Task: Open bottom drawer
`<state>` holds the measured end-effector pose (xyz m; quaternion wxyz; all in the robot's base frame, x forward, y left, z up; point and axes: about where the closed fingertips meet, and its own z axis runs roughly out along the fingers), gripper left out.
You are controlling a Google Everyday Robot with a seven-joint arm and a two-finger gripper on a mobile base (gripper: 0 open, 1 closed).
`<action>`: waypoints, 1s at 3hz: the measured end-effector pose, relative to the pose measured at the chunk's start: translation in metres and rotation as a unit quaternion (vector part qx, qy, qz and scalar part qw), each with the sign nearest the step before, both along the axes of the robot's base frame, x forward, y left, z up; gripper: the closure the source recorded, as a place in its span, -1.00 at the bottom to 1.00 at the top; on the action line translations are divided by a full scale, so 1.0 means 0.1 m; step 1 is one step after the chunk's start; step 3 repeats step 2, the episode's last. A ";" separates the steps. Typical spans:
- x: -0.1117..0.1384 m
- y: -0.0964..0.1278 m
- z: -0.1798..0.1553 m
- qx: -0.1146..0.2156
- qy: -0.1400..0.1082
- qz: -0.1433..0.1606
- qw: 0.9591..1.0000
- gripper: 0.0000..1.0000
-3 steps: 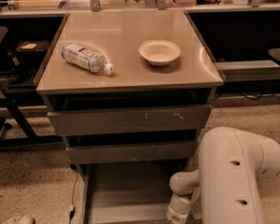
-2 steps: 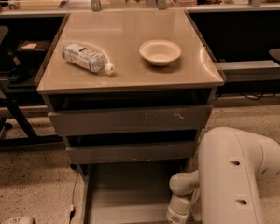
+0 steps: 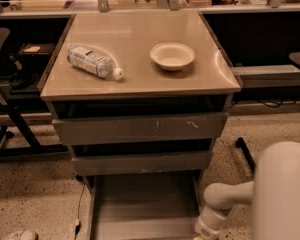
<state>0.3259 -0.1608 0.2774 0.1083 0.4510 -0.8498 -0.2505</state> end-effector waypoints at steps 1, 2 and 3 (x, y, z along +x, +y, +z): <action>-0.41 -0.79 0.56 -0.036 -0.026 -0.124 0.991 -1.00; -0.56 -1.10 0.85 -0.050 -0.048 -0.161 0.984 -1.00; -0.56 -1.10 0.85 -0.050 -0.048 -0.161 0.984 -1.00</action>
Offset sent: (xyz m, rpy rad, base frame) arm -0.0325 -0.0679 0.0489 -0.0618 -0.0498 -0.2161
